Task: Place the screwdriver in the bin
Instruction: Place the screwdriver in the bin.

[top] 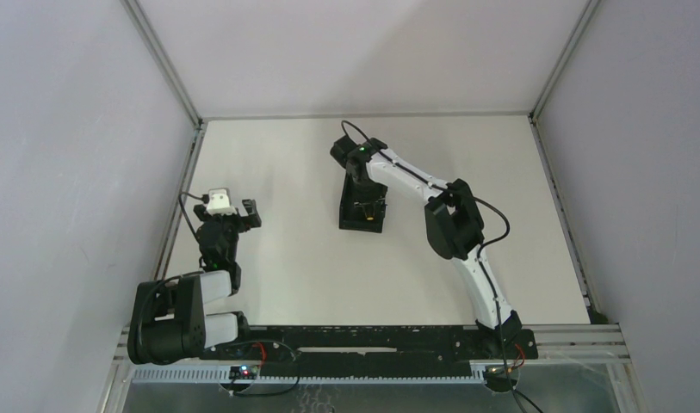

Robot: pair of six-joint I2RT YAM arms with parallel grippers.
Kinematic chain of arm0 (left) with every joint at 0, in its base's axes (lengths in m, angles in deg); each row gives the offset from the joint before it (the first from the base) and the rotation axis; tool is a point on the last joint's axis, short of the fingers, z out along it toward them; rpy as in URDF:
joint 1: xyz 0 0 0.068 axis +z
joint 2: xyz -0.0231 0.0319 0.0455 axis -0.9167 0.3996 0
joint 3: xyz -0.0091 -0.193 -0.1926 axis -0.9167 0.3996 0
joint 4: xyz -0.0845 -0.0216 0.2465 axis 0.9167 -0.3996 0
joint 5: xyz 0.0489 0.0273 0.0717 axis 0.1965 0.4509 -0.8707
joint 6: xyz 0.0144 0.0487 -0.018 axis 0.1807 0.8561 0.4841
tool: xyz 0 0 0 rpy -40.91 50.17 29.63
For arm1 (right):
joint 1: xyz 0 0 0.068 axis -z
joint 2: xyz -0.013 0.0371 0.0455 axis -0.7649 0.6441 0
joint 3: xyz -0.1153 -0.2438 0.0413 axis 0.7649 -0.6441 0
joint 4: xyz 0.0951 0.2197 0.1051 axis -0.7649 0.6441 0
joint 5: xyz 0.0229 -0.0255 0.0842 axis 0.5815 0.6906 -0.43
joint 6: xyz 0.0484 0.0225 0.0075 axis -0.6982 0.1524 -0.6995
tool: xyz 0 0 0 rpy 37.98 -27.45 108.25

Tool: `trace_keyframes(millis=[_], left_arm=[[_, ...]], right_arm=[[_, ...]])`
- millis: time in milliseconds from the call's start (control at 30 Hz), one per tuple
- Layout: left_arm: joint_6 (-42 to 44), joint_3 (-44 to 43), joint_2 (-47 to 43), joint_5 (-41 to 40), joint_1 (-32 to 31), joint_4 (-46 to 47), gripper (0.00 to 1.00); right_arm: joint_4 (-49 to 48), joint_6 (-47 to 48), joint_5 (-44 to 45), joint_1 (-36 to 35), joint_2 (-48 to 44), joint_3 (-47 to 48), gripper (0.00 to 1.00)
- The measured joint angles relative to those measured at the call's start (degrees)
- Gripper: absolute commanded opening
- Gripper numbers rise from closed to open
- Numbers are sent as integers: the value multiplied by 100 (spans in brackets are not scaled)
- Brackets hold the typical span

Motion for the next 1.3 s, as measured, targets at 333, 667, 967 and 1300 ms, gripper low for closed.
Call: trace_keyframes(millis=[333, 667, 967, 1300], left_arm=[[0, 0, 0, 0, 0, 0, 100], [0, 0, 0, 0, 0, 0, 100], [-2, 0, 0, 0, 0, 0, 100], [0, 0, 0, 0, 0, 0, 100]], right_arm=[[-11, 142, 11, -63, 0, -11, 3], [-17, 162, 9, -63, 0, -26, 28], [-76, 179, -35, -63, -2, -31, 48], [-111, 184, -101, -63, -4, -31, 55]])
